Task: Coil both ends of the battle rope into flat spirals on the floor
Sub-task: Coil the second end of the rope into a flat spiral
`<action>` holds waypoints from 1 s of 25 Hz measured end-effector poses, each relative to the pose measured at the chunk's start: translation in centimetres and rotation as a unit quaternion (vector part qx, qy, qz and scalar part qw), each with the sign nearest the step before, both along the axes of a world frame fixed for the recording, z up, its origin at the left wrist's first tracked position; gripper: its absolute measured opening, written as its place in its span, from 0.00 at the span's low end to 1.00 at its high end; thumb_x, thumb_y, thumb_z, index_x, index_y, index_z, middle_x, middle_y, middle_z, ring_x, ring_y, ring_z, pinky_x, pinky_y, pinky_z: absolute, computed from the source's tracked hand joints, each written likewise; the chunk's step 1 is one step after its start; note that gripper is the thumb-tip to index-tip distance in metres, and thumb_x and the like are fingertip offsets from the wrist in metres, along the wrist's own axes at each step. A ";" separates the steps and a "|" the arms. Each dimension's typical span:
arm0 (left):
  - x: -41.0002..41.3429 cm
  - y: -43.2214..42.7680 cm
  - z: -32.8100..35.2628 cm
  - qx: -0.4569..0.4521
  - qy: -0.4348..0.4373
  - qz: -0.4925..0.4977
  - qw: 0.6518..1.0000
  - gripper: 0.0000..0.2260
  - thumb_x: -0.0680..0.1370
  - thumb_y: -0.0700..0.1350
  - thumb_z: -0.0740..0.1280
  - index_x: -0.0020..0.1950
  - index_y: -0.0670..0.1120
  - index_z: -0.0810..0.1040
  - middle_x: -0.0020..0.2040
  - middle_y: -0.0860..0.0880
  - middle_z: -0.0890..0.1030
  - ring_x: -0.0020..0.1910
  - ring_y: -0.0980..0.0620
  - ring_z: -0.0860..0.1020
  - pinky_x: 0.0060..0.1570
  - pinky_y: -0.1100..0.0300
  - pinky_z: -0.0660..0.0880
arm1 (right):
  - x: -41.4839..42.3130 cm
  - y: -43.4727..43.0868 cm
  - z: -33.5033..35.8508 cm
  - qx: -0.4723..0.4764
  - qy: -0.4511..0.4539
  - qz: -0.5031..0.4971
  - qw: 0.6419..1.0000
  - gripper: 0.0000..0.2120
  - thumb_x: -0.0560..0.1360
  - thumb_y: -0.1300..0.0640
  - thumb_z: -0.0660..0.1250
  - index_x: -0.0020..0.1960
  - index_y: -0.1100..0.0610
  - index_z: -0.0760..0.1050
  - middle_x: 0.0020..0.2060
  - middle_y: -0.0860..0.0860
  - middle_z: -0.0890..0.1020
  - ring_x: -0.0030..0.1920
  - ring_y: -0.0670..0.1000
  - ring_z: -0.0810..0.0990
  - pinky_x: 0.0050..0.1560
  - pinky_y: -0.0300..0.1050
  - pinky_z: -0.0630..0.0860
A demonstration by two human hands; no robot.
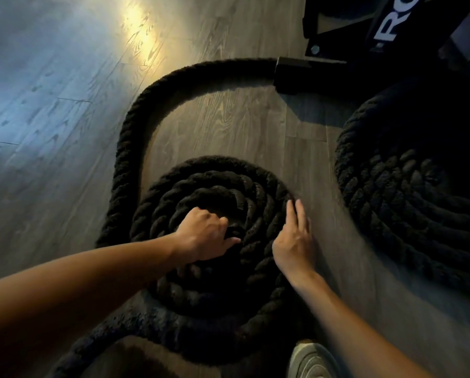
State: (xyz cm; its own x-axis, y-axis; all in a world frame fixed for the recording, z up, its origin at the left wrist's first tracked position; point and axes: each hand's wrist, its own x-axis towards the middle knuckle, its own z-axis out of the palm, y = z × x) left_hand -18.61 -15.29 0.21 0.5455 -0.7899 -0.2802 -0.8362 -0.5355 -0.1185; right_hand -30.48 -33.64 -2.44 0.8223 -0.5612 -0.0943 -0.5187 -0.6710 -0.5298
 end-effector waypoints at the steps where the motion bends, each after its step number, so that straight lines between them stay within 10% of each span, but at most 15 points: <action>1: -0.5 -0.1 -0.4 -0.006 0.014 0.028 0.999 0.30 0.78 0.71 0.51 0.53 0.47 0.78 0.48 0.46 0.84 0.51 0.42 0.82 0.49 0.52 0.73 | -0.5 0.7 0.2 0.042 -0.021 -0.013 0.999 0.27 0.82 0.59 0.53 0.81 0.59 0.55 0.81 0.55 0.55 0.78 0.58 0.58 0.75 0.55 0.61; 8: -1.3 1.1 -1.1 -0.079 0.071 0.079 0.991 0.27 0.76 0.73 0.51 0.44 0.51 0.72 0.45 0.47 0.84 0.47 0.43 0.82 0.39 0.53 0.70 | -2.7 3.8 -0.6 -0.046 0.029 -0.034 0.998 0.39 0.78 0.36 0.59 0.81 0.57 0.54 0.79 0.60 0.54 0.74 0.65 0.61 0.68 0.62 0.68; 13: 4.7 6.3 2.5 -0.017 0.065 -0.175 0.982 0.36 0.70 0.80 0.52 0.65 0.57 0.75 0.59 0.53 0.78 0.63 0.49 0.73 0.64 0.48 0.67 | 1.8 0.1 -1.1 -0.058 0.037 0.073 0.995 0.31 0.81 0.43 0.57 0.80 0.54 0.58 0.80 0.58 0.54 0.75 0.64 0.60 0.65 0.62 0.71; 19: 5.0 9.9 1.7 0.158 0.093 -0.162 0.970 0.63 0.54 0.88 0.50 0.81 0.55 0.44 0.80 0.49 0.57 0.81 0.42 0.43 0.76 0.36 0.49 | 7.7 -4.0 0.0 -0.052 0.030 0.178 0.982 0.27 0.81 0.44 0.60 0.78 0.50 0.64 0.80 0.56 0.55 0.79 0.59 0.55 0.75 0.61 0.59; 25: 5.4 10.0 0.7 0.125 0.064 -0.166 0.976 0.62 0.53 0.89 0.47 0.81 0.58 0.45 0.80 0.50 0.59 0.81 0.43 0.44 0.75 0.34 0.46 | -1.6 6.9 -1.2 -0.111 0.105 0.042 0.987 0.38 0.77 0.29 0.45 0.81 0.46 0.48 0.80 0.63 0.46 0.79 0.65 0.37 0.72 0.74 0.40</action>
